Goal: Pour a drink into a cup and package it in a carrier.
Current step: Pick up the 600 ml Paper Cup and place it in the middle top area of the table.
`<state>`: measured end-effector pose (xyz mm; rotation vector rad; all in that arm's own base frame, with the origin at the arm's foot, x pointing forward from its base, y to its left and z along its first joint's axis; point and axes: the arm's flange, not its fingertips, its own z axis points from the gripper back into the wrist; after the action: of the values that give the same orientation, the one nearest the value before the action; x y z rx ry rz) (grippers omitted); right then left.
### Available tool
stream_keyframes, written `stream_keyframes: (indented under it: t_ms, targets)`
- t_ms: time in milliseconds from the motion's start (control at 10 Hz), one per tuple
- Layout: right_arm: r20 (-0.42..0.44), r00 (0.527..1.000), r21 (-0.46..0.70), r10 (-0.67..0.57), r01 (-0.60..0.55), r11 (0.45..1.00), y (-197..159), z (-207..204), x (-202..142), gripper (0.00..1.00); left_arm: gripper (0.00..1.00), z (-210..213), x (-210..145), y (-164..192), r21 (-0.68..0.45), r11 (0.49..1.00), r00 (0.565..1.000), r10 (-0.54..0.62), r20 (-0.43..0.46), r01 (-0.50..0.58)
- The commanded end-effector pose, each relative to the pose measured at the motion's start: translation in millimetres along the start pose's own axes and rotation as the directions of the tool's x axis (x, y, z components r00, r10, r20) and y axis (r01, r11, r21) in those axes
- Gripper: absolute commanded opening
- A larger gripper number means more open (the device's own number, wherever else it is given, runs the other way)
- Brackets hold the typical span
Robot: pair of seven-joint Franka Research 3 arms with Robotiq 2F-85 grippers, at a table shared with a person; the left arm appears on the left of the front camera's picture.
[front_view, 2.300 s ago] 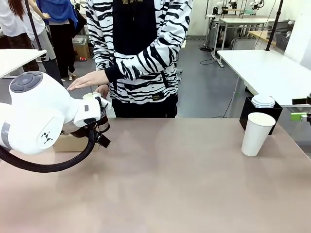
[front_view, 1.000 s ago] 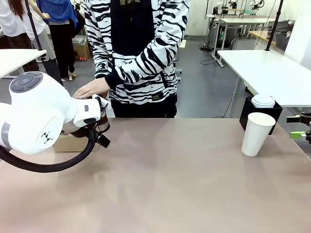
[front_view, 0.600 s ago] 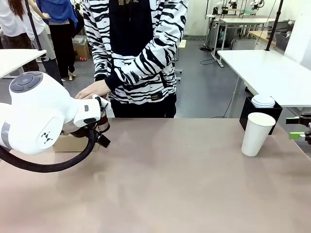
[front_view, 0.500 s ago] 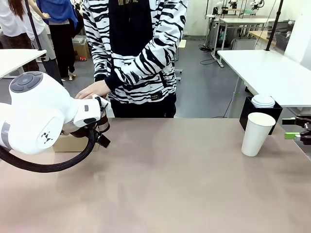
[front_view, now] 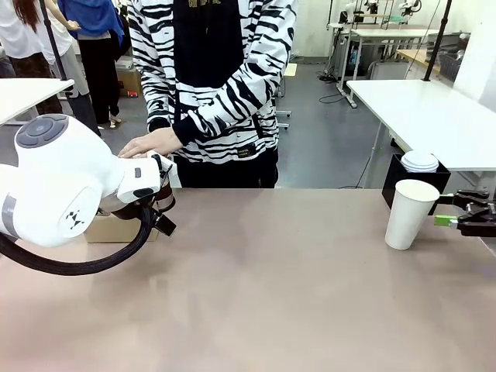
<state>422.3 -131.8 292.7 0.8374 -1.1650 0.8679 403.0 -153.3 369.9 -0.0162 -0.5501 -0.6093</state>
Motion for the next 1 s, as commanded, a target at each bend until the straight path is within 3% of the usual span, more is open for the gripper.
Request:
stream_keyframes:
  t_ms: [0, 400, 900]
  targets:
    - [0.027, 0.999, -0.001, 0.038, -0.038, 0.999, -45.2, -2.3, -34.7, 1.00, 1.00, 0.4, -0.2, 0.9, -0.002, 1.000, 1.000, 0.003, 0.002, -0.003]
    - [0.079, 0.996, -0.008, 0.030, -0.029, 1.000, -56.2, -21.9, -52.1, 1.00, 1.00, 0.4, -0.2, 0.9, -0.002, 1.000, 1.000, 0.003, 0.002, -0.003]
    - [0.110, 0.994, 0.113, 0.026, -0.039, 0.993, -52.5, -45.2, -52.0, 1.00, 1.00, 0.4, -0.2, 0.9, -0.002, 1.000, 1.000, 0.003, 0.002, -0.003]
